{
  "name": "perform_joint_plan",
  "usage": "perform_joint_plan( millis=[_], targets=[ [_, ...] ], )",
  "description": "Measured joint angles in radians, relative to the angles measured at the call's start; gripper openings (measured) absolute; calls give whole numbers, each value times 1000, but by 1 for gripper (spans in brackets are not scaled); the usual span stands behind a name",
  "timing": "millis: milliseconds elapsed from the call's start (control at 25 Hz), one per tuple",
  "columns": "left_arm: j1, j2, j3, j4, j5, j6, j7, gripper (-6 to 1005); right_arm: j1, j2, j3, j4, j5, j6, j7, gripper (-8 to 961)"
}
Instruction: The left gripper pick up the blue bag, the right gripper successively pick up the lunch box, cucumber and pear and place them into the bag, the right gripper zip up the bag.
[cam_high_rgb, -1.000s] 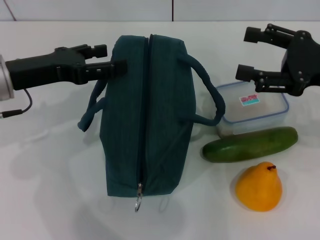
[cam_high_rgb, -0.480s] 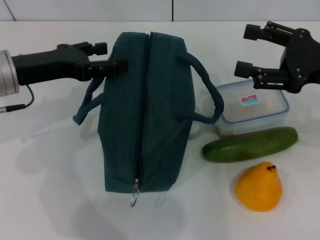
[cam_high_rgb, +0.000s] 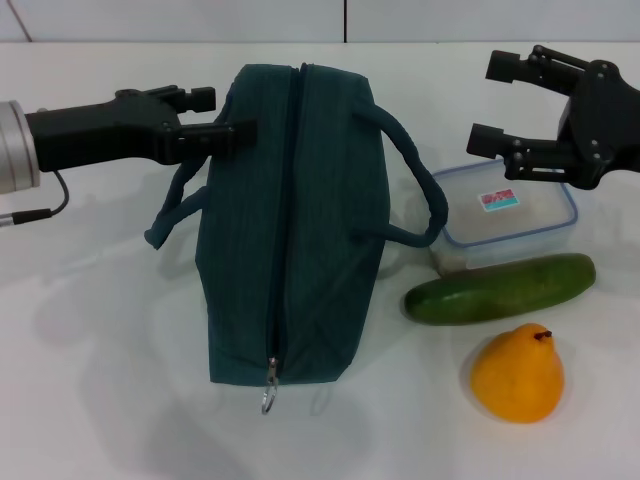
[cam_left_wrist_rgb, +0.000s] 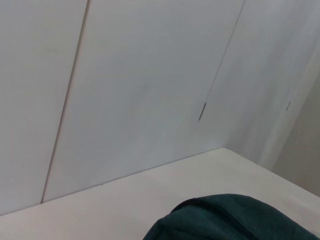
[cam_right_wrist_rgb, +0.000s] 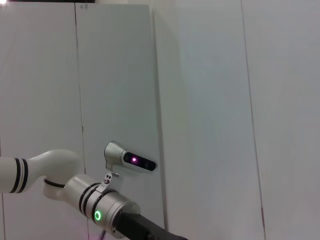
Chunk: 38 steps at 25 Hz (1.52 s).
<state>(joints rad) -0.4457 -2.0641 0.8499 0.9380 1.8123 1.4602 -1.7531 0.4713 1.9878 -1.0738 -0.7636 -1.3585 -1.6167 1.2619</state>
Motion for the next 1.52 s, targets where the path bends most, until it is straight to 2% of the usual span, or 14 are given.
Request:
perform_joint_plan(
  millis=[360, 600, 720, 1120, 1520],
  targets=[
    [-2, 2, 1, 0, 4, 0, 6, 853, -12, 11, 0, 0, 1, 21, -1, 801],
    [-1, -7, 2, 1, 10, 0, 44, 646, -33, 23, 1, 10, 0, 36, -24, 796],
    [4, -11, -3, -2, 7, 0, 90, 504, -38, 25, 9, 30, 12, 36, -39, 793],
    [2, -22, 1, -9, 2, 0, 139, 44, -12, 32, 67, 281, 125, 92, -131, 784],
    [-1, -22, 34, -38, -23, 3, 211, 45, 8, 41, 69, 668, 523, 93, -156, 776]
  ],
)
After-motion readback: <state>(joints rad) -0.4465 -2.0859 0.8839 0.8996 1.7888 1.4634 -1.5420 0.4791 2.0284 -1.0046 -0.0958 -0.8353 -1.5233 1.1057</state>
